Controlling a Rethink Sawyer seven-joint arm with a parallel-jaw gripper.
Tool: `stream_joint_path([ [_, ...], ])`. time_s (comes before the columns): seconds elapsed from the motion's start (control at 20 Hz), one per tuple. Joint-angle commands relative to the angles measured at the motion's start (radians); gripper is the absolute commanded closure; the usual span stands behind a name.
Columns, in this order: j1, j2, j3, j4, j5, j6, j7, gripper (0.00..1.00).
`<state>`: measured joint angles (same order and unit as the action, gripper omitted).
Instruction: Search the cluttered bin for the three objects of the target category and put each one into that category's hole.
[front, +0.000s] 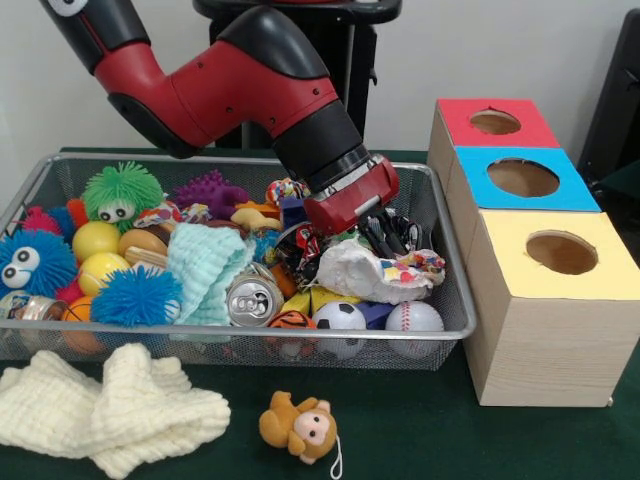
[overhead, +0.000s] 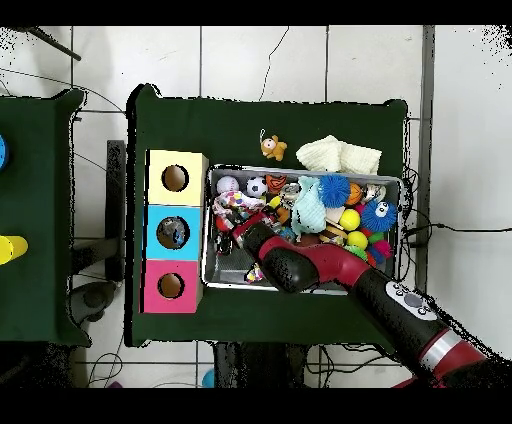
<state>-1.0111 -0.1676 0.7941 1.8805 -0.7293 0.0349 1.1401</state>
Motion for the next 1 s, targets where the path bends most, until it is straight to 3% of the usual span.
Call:
stream_joint_path([
  [0.05,0.226,-0.176,-0.252,-0.003,0.042,-0.144,0.287,1.00],
  [0.4,0.181,-0.154,-0.201,0.010,0.049,-0.121,0.214,1.00],
  [1.0,0.087,-0.164,-0.122,0.048,0.066,0.094,0.092,1.00],
])
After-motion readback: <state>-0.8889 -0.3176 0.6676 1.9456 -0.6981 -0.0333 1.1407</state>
